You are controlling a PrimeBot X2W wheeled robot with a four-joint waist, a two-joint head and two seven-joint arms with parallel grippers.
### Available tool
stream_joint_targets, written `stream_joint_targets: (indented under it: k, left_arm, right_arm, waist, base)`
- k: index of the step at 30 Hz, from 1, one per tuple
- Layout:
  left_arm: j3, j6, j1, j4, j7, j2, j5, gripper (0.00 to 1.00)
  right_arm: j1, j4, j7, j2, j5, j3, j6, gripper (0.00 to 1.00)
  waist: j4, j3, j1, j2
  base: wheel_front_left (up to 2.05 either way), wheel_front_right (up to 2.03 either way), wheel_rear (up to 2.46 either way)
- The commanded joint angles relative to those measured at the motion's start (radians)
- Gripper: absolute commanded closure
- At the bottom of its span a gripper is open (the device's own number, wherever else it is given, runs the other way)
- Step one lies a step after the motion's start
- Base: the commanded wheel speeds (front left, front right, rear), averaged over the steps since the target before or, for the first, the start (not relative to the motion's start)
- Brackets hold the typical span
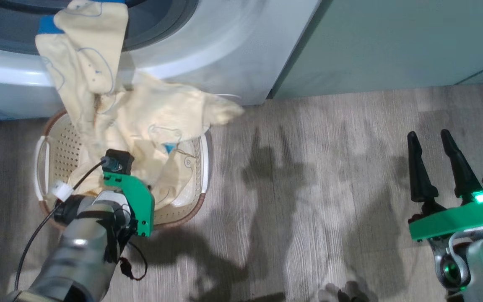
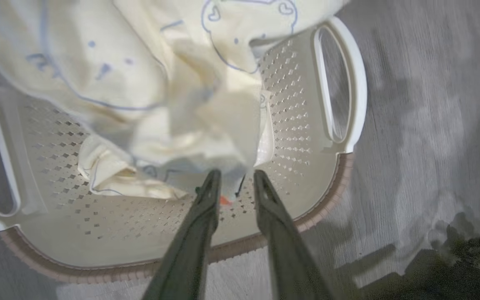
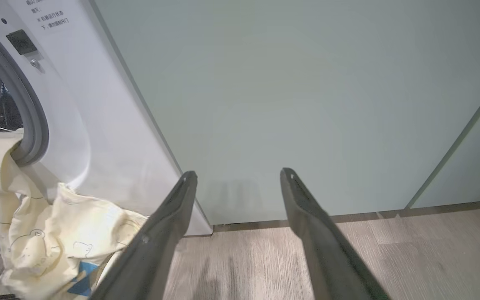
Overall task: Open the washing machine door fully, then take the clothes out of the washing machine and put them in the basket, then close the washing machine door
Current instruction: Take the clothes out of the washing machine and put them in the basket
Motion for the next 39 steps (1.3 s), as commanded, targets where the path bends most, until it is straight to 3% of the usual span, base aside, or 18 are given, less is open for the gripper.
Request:
stream_joint_targets:
  k: [1, 3, 23, 31, 39]
  left_arm:
    - [0.024, 0.008, -0.004, -0.004, -0.015, 0.034, -0.011, 0.31]
    - [0.027, 0.007, -0.004, -0.001, -0.027, 0.037, -0.017, 0.0]
    - [0.125, 0.016, -0.045, -0.086, -0.249, 0.075, -0.121, 0.0]
    - [0.216, 0.05, 0.111, -0.347, -0.254, 0.111, -0.138, 0.0]
    - [0.286, 0.091, 0.338, -0.593, -0.254, 0.102, -0.136, 0.0]
  right_arm:
    - [-0.007, -0.028, -0.01, -0.017, 0.004, 0.01, 0.003, 0.0]
    - [-0.006, -0.025, -0.01, -0.016, 0.004, 0.008, 0.003, 0.0]
    - [0.055, -0.007, -0.01, -0.007, 0.001, 0.012, 0.003, 0.0]
    - [0.099, -0.002, -0.01, -0.008, -0.001, 0.009, 0.003, 0.0]
    - [0.138, 0.003, -0.01, -0.016, -0.002, 0.006, 0.003, 0.0]
  waist:
    - [0.0, -0.005, -0.0002, 0.0]
    - [0.002, -0.013, -0.0002, 0.0]
    - [0.022, -0.153, -0.0002, 0.0]
    - [0.029, -0.224, -0.0002, 0.0]
    - [0.041, -0.296, -0.0002, 0.0]
  base:
    - [0.0, 0.0, 0.0]
    - [0.0, 0.0, 0.0]
    - [0.0, 0.0, 0.0]
    - [0.0, 0.0, 0.0]
    - [0.0, 0.0, 0.0]
